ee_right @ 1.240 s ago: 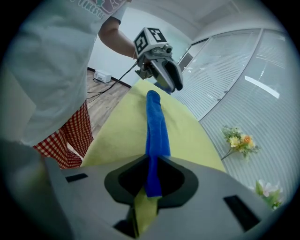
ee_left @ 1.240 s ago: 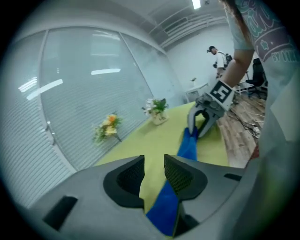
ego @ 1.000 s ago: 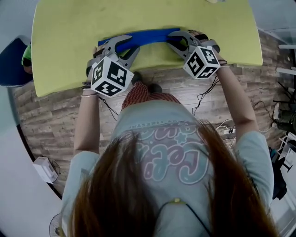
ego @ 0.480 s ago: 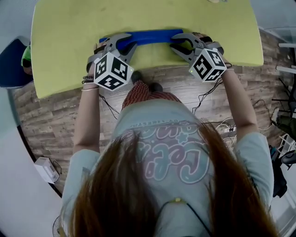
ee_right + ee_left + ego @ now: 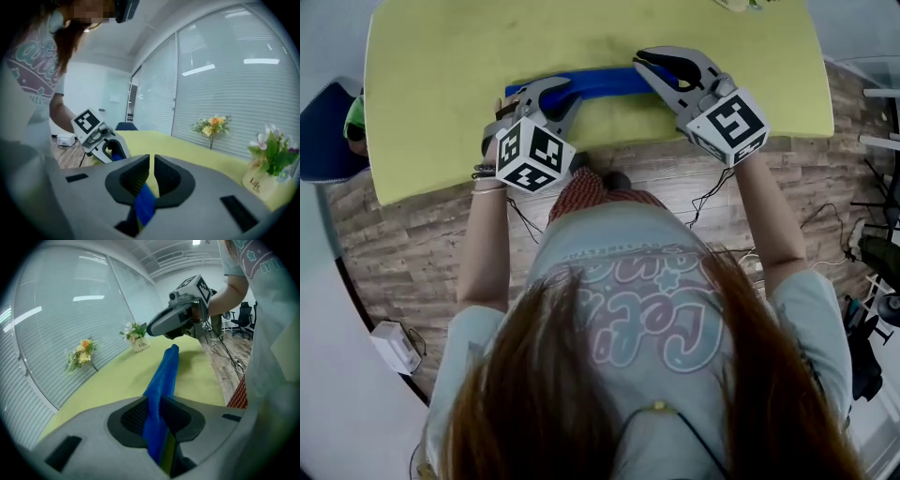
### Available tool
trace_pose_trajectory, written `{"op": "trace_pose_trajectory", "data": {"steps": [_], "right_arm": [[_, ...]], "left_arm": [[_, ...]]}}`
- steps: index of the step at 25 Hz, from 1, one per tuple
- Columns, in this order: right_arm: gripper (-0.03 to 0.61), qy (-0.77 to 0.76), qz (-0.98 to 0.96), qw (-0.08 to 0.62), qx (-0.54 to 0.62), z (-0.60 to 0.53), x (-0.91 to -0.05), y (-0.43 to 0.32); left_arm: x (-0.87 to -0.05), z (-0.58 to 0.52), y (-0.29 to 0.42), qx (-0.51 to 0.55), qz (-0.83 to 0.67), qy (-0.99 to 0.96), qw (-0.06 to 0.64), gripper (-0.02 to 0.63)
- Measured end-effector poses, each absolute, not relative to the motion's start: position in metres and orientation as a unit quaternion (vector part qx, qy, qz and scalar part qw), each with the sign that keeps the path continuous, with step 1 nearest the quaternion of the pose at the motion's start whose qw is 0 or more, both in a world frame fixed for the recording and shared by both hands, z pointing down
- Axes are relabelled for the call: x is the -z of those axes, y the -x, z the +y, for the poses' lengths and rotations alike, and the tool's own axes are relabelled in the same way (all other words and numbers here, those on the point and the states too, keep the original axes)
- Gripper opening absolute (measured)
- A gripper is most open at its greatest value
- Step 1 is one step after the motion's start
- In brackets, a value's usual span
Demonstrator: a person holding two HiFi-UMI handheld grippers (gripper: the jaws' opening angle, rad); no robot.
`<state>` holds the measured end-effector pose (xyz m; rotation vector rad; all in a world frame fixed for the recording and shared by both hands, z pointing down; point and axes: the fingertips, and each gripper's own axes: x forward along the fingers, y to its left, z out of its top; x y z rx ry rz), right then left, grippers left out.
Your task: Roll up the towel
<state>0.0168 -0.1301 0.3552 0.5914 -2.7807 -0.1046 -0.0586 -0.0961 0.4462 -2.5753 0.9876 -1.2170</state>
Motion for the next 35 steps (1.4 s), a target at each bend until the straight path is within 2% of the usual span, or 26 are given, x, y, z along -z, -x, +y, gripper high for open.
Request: {"op": "trace_pose_trajectory", "data": {"steps": [7, 16, 24, 35], "right_arm": [[0.035, -0.295, -0.934, 0.189, -0.069, -0.134, -0.415, -0.025], [0.035, -0.325, -0.922, 0.192, -0.087, -0.136, -0.425, -0.037], [0.037, -0.341, -0.918, 0.184, -0.088, -0.143, -0.421, -0.054], [0.037, -0.370, -0.922, 0.102, -0.050, -0.137, -0.353, -0.072]], "left_arm": [[-0.442, -0.096, 0.059, 0.364, 0.352, 0.862, 0.022, 0.092], [-0.412, -0.096, 0.082, 0.225, 0.425, 0.874, -0.073, 0.117], [-0.408, -0.091, 0.113, 0.224, 0.461, 0.856, -0.071, 0.118], [-0.343, -0.083, 0.138, 0.123, 0.548, 0.826, -0.055, 0.118]]}}
